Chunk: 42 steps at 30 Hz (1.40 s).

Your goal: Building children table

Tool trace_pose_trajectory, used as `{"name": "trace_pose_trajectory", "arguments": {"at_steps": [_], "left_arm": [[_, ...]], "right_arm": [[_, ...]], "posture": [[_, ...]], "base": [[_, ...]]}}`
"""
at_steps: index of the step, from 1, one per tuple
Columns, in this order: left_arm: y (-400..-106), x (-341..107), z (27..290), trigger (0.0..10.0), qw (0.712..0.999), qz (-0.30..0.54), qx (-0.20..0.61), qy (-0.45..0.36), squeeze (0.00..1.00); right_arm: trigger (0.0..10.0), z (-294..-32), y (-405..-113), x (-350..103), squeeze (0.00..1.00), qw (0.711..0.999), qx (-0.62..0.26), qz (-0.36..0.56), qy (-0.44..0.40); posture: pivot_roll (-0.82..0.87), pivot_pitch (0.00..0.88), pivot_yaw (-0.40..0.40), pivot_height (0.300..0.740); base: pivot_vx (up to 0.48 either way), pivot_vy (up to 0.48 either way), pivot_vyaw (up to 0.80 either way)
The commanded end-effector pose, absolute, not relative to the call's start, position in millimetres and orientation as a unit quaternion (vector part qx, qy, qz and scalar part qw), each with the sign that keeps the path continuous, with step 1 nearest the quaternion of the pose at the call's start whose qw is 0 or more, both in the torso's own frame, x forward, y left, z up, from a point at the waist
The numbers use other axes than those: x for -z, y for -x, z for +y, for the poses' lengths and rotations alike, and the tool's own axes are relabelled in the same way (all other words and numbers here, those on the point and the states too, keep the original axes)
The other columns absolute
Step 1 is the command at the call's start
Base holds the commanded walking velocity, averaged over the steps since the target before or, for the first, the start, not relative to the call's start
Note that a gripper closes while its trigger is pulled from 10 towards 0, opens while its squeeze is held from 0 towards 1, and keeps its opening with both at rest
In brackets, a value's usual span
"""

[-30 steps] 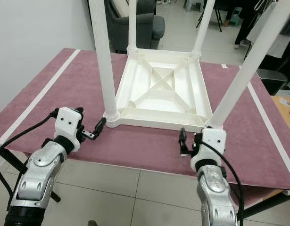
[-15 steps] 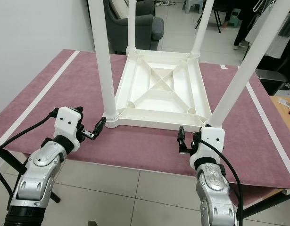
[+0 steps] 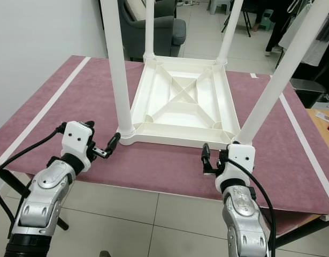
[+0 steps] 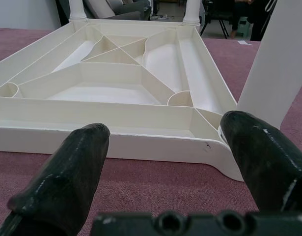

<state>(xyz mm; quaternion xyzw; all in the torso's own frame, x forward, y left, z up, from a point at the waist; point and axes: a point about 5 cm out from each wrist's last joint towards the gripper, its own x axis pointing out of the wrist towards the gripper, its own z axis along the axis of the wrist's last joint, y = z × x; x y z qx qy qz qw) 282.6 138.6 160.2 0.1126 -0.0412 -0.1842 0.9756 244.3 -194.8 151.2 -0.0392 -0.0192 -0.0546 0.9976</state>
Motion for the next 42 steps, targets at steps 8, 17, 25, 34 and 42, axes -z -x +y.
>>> {"name": "trace_pose_trajectory", "arguments": {"at_steps": [8,17,25,34,42], "left_arm": [[-289.1,-164.8,138.5,10.0,0.977,-0.048,0.173,-0.111,0.0],[-289.1,-164.8,138.5,10.0,0.977,-0.048,0.173,-0.111,0.0],[-283.2,-162.3,139.0,10.0,0.977,-0.046,0.172,-0.115,0.0],[-317.3,-139.9,144.7,10.0,0.991,-0.002,0.102,-0.081,0.0],[-317.9,-137.4,143.4,10.0,0.992,-0.003,0.101,-0.074,0.0]], "right_arm": [[10.0,-199.3,-248.5,-159.3,0.0,0.997,0.058,-0.032,0.041],[10.0,-199.3,-248.5,-159.3,0.0,0.997,0.058,-0.032,0.041],[10.0,-194.8,-244.0,-153.2,0.0,0.998,0.054,-0.024,0.034],[10.0,-201.2,-266.7,-162.2,0.0,0.993,0.086,-0.068,0.05],[10.0,-195.4,-264.8,-163.0,0.0,0.992,0.054,-0.069,0.094]], "posture": [[-0.11,0.108,0.137,0.74],[-0.11,0.108,0.137,0.74],[-0.11,0.0,0.0,0.74],[-0.11,0.0,0.0,0.74],[-0.11,0.0,0.0,0.74]], "base": [[0.0,0.0,0.0],[0.0,0.0,0.0],[0.0,0.0,0.0],[0.0,0.0,0.0],[0.0,0.0,0.0]]}}
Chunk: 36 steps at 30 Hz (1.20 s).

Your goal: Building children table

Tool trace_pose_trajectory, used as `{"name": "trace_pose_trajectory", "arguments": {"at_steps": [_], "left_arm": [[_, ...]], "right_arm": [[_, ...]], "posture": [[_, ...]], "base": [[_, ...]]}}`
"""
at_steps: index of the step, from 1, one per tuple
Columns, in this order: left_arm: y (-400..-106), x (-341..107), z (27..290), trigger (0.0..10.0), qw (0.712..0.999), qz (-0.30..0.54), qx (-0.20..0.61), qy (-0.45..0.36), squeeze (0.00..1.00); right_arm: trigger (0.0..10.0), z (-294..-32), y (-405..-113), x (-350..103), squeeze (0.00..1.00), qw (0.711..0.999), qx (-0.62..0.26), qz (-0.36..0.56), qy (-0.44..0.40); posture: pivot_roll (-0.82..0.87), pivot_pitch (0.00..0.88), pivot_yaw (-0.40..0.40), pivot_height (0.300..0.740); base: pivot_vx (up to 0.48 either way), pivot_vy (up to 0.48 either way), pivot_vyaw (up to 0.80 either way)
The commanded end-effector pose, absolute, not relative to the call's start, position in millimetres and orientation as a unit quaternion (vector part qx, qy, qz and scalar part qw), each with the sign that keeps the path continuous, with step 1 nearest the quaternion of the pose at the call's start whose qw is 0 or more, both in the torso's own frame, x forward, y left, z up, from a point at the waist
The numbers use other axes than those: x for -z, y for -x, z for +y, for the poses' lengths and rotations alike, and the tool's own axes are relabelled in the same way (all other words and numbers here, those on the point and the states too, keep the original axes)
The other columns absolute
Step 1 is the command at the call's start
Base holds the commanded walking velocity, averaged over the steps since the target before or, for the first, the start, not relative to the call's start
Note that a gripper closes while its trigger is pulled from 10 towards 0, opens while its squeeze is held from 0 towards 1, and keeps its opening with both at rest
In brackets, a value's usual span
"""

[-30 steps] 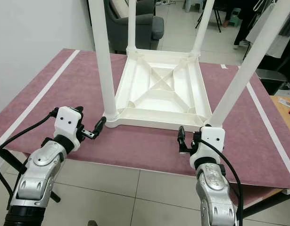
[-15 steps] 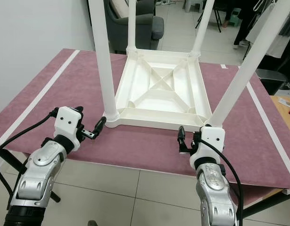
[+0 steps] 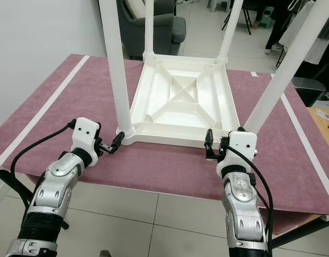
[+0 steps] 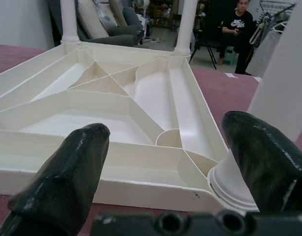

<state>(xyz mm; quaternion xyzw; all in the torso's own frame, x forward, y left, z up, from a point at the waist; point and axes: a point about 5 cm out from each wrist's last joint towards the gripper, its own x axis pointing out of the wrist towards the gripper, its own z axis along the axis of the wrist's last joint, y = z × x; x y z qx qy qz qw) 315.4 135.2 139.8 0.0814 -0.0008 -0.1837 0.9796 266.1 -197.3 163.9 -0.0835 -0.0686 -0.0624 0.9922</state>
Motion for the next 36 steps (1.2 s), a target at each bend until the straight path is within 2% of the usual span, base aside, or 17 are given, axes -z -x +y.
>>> {"name": "trace_pose_trajectory", "arguments": {"at_steps": [1,5,6,7,9,14,15,18,21,26,29,36], "left_arm": [[-318.4,-136.8,143.9,10.0,0.993,-0.003,0.1,-0.07,0.0],[-316.0,-136.7,141.7,10.0,0.993,-0.01,0.108,-0.055,0.0],[-312.1,-137.0,139.2,10.0,0.992,-0.009,0.118,-0.034,0.0],[-312.1,-137.0,139.2,10.0,0.992,-0.009,0.118,-0.034,0.0],[-304.8,-138.6,138.1,10.0,0.992,-0.002,0.128,0.021,0.0],[-303.0,-140.0,140.1,10.0,0.99,0.004,0.127,0.057,0.0],[-304.0,-140.5,140.2,10.0,0.99,0.005,0.13,0.061,0.0],[-306.6,-139.3,136.7,10.0,0.987,0.014,0.142,0.08,0.0],[-307.5,-136.7,131.7,10.0,0.98,0.034,0.148,0.131,0.0],[-303.3,-137.3,126.0,10.0,0.968,0.051,0.155,0.193,0.0],[-301.9,-137.6,125.6,10.0,0.969,0.05,0.161,0.179,0.0],[-309.9,-141.6,132.6,10.0,0.986,0.02,0.156,0.047,0.0]], "right_arm": [[10.0,-194.8,-264.5,-162.4,0.0,0.991,0.05,-0.068,0.105],[10.0,-201.9,-261.0,-155.8,0.0,0.993,0.066,-0.054,0.083],[10.0,-208.8,-256.1,-149.4,0.0,0.994,0.089,-0.04,0.043],[10.0,-208.8,-256.1,-149.4,0.0,0.994,0.089,-0.04,0.043],[10.0,-219.5,-244.1,-132.0,0.0,0.991,0.133,-0.009,-0.024],[10.0,-224.2,-238.7,-118.7,0.0,0.984,0.166,0.01,-0.067],[10.0,-224.9,-239.4,-114.1,0.0,0.979,0.18,0.016,-0.091],[10.0,-220.3,-245.6,-119.8,0.0,0.982,0.17,0.0,-0.079],[10.0,-214.8,-250.7,-130.7,0.0,0.988,0.148,-0.021,-0.04],[10.0,-207.3,-255.3,-148.6,0.0,0.991,0.119,-0.054,-0.023],[10.0,-205.4,-256.2,-152.3,0.0,0.991,0.114,-0.061,-0.02],[10.0,-201.7,-256.6,-154.2,0.0,0.992,0.104,-0.068,0.012]], "posture": [[-0.11,0.0,0.0,0.74],[-0.11,0.0,0.0,0.74],[-0.11,0.0,0.0,0.74],[-0.11,0.0,0.0,0.74],[-0.11,0.0,0.0,0.74],[-0.11,0.0,0.0,0.74],[-0.12,0.023,0.182,0.74],[-0.12,0.022,0.19,0.74],[-0.12,0.023,0.19,0.74],[-0.12,0.022,0.19,0.74],[-0.12,0.022,0.187,0.74],[-0.12,0.038,0.174,0.74]], "base": [[0.0,0.0,0.0],[0.0,0.0,0.0],[0.0,0.0,0.0],[0.0,0.0,0.0],[0.0,0.0,0.0],[0.0,0.0,0.0],[0.0,0.0,0.0],[0.0,0.0,0.0],[0.0,0.0,0.0],[0.0,0.0,0.0],[0.0,0.0,0.0],[0.0,0.0,0.0]]}}
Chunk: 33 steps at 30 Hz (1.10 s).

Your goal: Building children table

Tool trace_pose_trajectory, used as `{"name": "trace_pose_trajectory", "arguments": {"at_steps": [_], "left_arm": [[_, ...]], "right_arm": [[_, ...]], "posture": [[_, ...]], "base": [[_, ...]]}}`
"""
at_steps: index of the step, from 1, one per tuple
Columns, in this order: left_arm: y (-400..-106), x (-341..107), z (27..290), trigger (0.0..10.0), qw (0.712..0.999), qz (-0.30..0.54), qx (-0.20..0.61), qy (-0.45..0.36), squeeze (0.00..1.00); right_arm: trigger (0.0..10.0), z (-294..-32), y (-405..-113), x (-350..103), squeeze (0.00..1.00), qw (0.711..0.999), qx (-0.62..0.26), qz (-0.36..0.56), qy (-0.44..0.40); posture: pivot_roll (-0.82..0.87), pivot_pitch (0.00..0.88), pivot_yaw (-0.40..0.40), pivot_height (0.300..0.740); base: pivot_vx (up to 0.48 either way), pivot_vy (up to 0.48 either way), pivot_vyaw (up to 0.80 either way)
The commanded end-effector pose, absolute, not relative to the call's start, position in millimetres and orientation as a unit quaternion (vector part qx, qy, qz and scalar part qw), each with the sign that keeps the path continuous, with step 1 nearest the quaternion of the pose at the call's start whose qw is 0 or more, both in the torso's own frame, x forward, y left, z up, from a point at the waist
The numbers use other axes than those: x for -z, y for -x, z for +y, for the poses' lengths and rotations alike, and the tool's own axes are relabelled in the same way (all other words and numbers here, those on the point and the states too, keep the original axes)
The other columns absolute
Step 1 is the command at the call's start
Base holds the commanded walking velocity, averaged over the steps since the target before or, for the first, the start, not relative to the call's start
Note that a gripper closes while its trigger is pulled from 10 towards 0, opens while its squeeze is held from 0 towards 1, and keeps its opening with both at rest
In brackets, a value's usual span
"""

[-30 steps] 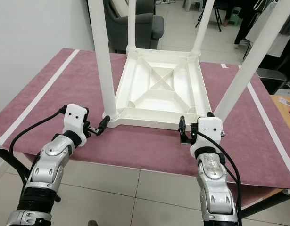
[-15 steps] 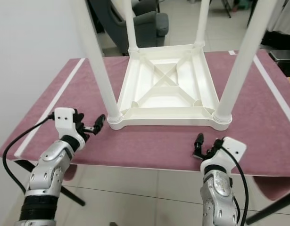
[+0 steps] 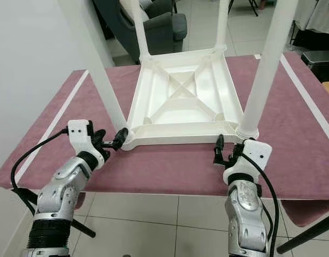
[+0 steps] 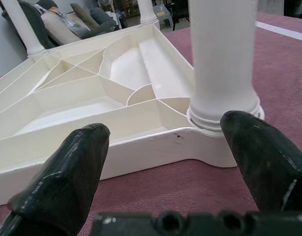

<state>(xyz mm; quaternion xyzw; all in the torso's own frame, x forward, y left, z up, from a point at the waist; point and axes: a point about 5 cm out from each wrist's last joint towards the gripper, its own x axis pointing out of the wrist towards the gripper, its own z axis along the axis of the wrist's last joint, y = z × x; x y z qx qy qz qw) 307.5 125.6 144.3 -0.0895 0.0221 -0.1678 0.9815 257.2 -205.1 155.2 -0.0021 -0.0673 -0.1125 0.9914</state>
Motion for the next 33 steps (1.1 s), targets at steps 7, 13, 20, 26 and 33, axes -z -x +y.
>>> {"name": "trace_pose_trajectory", "arguments": {"at_steps": [7,13,20,26,33], "left_arm": [[-312.5,-145.9,135.1,10.0,0.986,0.006,0.167,-0.014,0.0],[-312.3,-147.9,130.9,10.0,0.985,-0.003,0.17,-0.023,0.0],[-309.6,-143.5,122.4,10.0,0.986,-0.009,0.165,-0.013,0.0],[-308.7,-140.1,117.7,10.0,0.986,-0.01,0.165,-0.01,0.0],[-310.8,-141.0,124.0,10.0,0.987,-0.009,0.158,-0.012,0.0]], "right_arm": [[10.0,-203.2,-256.3,-158.0,0.0,0.991,0.101,-0.072,0.042],[10.0,-206.5,-255.1,-159.1,0.0,0.992,0.09,-0.065,0.057],[10.0,-213.0,-254.3,-162.9,0.0,0.992,0.079,-0.06,0.077],[10.0,-214.9,-257.2,-167.7,0.0,0.991,0.077,-0.064,0.085],[10.0,-213.5,-261.5,-173.5,0.0,0.988,0.074,-0.08,0.111]], "posture": [[-0.12,0.058,0.154,0.74],[-0.13,0.078,0.111,0.74],[-0.15,0.092,0.079,0.74],[-0.15,0.102,0.073,0.74],[-0.14,0.109,0.088,0.74]], "base": [[0.0,0.0,0.0],[0.0,0.0,0.0],[0.0,0.0,0.0],[0.0,0.0,0.0],[0.0,0.0,0.0]]}}
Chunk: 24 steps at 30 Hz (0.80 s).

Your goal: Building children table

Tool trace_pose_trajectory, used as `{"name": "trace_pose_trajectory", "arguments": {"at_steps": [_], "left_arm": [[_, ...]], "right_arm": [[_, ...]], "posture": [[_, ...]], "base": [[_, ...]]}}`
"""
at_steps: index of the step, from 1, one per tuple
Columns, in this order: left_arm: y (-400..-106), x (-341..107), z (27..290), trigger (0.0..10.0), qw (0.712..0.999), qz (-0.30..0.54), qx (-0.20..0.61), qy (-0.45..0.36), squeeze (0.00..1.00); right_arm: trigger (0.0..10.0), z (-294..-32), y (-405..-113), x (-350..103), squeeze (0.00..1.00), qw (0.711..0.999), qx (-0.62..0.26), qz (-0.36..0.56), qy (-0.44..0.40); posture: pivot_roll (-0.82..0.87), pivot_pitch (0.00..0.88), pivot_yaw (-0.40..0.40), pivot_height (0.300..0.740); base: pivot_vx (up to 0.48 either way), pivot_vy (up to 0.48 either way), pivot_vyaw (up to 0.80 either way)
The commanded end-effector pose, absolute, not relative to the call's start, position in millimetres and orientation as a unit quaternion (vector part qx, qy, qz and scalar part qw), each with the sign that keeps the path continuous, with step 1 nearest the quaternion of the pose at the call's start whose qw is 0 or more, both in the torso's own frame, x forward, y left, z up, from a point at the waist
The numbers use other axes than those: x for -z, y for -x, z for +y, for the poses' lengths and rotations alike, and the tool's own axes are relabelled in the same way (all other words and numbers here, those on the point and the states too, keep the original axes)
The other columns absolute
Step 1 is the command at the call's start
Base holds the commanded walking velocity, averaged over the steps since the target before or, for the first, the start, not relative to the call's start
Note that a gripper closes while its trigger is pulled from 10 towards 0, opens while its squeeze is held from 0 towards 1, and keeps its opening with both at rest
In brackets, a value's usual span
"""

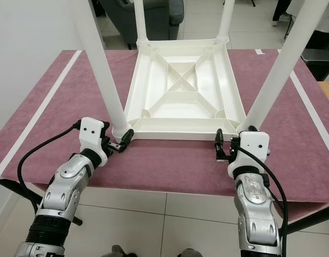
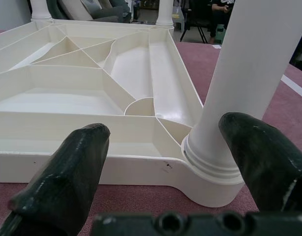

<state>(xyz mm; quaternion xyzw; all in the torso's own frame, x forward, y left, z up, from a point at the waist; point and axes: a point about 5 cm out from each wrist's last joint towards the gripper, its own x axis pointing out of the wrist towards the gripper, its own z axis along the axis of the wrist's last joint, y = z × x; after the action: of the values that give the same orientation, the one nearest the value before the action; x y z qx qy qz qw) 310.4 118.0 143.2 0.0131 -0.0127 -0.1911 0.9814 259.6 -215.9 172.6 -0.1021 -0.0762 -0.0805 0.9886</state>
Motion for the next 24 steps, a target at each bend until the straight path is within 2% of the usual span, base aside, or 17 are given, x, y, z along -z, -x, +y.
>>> {"name": "trace_pose_trajectory", "arguments": {"at_steps": [1,9,20,22,23,24], "left_arm": [[-310.8,-141.0,124.0,10.0,0.987,-0.009,0.158,-0.012,0.0],[-297.2,-136.7,115.6,10.0,0.985,-0.003,0.17,-0.002,0.0],[-288.6,-136.5,111.4,10.0,0.983,0.005,0.179,0.029,0.0],[-284.2,-139.9,105.5,10.0,0.977,0.023,0.181,0.112,0.0],[-284.2,-139.9,105.5,10.0,0.977,0.023,0.181,0.112,0.0],[-283.1,-141.7,103.2,10.0,0.972,0.03,0.178,0.149,0.0]], "right_arm": [[10.0,-213.5,-261.5,-173.5,0.0,0.988,0.074,-0.08,0.111],[10.0,-203.4,-255.9,-173.3,0.0,0.984,0.042,-0.082,0.149],[10.0,-202.6,-250.2,-167.1,0.0,0.979,0.025,-0.077,0.188],[10.0,-199.5,-251.5,-169.8,0.0,0.972,0.014,-0.089,0.217],[10.0,-199.5,-251.5,-169.8,0.0,0.972,0.014,-0.089,0.217],[10.0,-198.0,-252.6,-171.8,0.0,0.968,0.011,-0.096,0.231]], "posture": [[-0.14,0.109,0.088,0.74],[-0.13,0.111,0.091,0.74],[-0.12,0.108,0.094,0.74],[-0.12,0.105,0.098,0.74],[-0.12,0.105,0.098,0.74],[-0.11,0.104,0.099,0.74]], "base": [[0.0,0.0,0.0],[0.0,0.0,0.0],[0.0,0.0,0.0],[0.0,0.0,0.0],[0.0,0.0,0.0],[0.0,0.0,0.0]]}}
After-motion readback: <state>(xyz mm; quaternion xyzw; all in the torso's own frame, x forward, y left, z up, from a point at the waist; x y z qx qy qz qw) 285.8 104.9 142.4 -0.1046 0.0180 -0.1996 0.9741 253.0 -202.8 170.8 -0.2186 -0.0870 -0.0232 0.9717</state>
